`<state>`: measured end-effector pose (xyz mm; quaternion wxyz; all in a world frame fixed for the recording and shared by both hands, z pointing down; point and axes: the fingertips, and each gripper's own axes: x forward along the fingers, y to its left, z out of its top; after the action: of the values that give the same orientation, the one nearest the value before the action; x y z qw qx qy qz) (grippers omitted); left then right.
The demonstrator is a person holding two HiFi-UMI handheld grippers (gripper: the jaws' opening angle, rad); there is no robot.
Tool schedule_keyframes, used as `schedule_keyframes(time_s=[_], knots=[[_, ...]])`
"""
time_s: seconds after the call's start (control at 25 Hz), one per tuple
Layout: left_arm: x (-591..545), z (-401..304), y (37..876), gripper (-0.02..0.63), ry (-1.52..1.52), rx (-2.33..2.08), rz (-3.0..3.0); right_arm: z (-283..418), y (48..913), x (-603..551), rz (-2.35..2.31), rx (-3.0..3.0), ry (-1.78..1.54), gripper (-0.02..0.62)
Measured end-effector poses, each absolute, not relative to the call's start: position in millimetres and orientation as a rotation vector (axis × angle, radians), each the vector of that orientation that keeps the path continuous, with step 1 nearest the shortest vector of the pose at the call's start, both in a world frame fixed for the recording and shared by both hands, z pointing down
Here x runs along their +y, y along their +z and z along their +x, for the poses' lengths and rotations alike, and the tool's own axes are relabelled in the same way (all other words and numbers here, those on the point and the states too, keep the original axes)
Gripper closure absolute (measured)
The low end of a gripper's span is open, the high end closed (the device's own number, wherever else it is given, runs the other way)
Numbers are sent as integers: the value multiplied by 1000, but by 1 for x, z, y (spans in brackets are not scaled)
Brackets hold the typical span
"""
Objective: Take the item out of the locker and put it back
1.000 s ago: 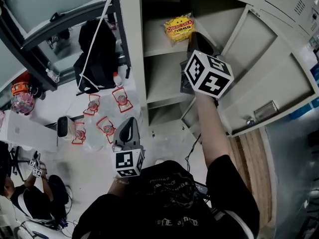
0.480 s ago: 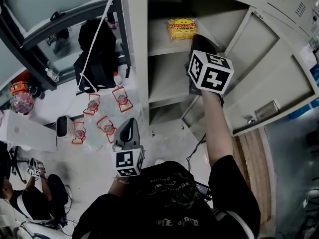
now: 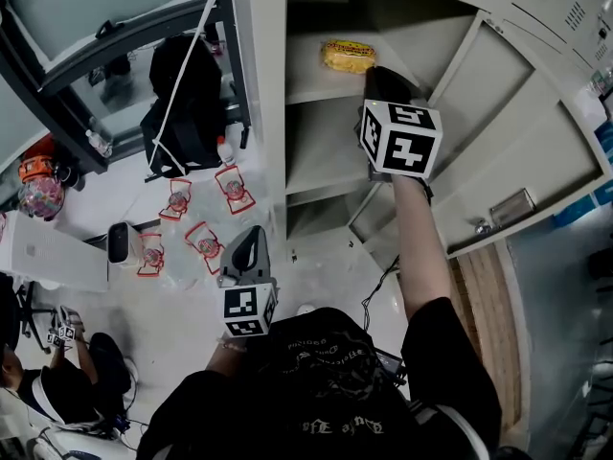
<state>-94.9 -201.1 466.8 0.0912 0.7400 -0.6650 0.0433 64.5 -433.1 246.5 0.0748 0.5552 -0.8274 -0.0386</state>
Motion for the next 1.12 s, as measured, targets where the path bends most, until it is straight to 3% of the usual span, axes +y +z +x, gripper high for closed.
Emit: schedule_keyframes(time_s=[0.12,0.24,0.48,1.12], knots=[[-199,-95,468,600,134,-1971,2197,62,249,-432,1639,-2494,-101,573],[-195,-94,471,600,152,-1965,2193,60,251,-430,1606,-2526,-67,464],[-189,-96,468,600,143,-1966,2201,56,241,-414,1602,-2592,-131,392],[-164,-103,445,600,102,-1930,2293,61,242,-326,1638,-2661,-263,388]])
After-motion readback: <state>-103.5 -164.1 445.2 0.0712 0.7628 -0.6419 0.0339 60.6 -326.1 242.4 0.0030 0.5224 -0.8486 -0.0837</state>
